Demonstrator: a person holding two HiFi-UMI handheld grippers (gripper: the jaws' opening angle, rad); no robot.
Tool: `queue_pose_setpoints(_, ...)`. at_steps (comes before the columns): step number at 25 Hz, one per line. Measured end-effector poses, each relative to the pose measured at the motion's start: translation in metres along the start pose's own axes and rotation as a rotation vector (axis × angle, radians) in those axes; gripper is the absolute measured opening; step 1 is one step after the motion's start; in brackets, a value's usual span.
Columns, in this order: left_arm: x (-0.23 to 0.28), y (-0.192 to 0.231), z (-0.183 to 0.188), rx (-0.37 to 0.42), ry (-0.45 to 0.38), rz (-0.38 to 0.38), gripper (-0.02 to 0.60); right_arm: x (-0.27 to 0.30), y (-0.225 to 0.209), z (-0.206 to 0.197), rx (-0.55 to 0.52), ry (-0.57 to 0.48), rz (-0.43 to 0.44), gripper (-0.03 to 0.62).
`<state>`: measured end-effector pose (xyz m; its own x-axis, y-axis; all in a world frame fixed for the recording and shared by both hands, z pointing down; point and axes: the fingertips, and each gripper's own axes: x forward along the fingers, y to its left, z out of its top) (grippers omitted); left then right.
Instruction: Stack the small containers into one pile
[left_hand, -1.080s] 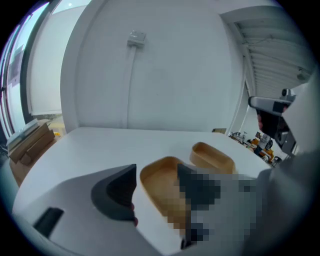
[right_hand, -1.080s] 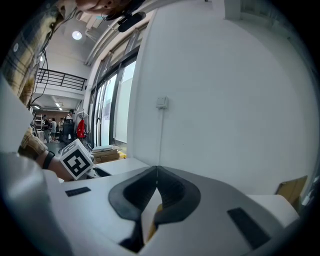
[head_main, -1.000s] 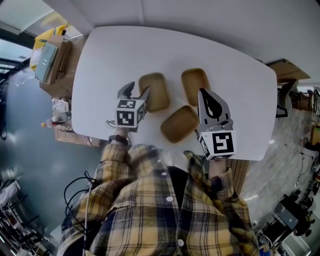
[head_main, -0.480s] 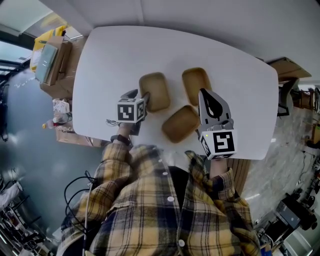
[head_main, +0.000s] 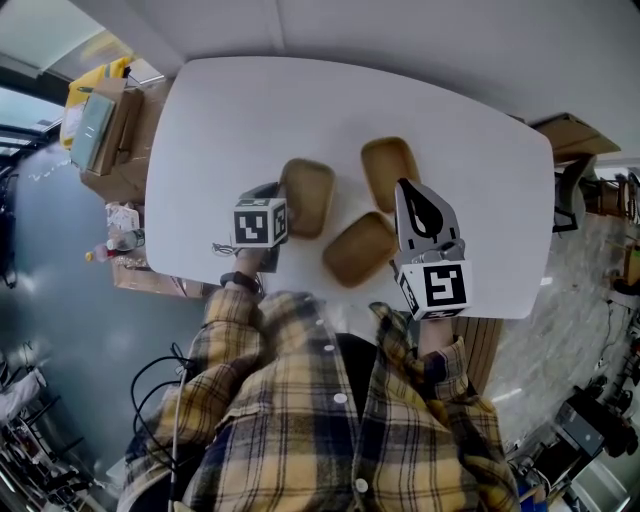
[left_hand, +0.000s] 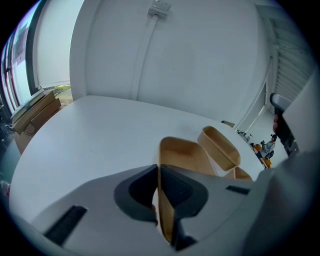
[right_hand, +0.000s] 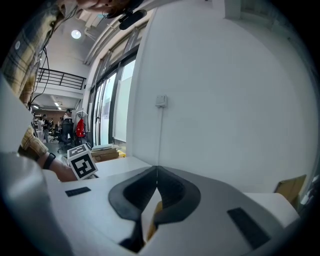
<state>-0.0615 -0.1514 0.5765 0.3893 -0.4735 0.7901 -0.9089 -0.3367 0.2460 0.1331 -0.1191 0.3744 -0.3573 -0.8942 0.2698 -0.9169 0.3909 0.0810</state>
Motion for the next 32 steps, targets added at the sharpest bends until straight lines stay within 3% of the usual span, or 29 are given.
queue_pose_setpoints(6,-0.015,-0.018,0.02,0.052,-0.027,-0.057,0.031,-0.008,-0.004,0.003,0.003,-0.015,-0.026,0.015)
queue_pose_setpoints(15,-0.038,-0.101,0.039,0.186,-0.031,-0.256,0.031,-0.028,-0.017,0.002,0.025,-0.033,-0.088,0.015)
queue_pose_setpoints(23,-0.037,-0.154,0.008,0.263,0.059,-0.381,0.031,-0.053,-0.026,-0.008,0.046,-0.024,-0.145,0.015)
queue_pose_setpoints(32,-0.027,-0.178,-0.033,0.31,0.165,-0.425,0.031,-0.067,-0.032,-0.019,0.062,-0.005,-0.162,0.015)
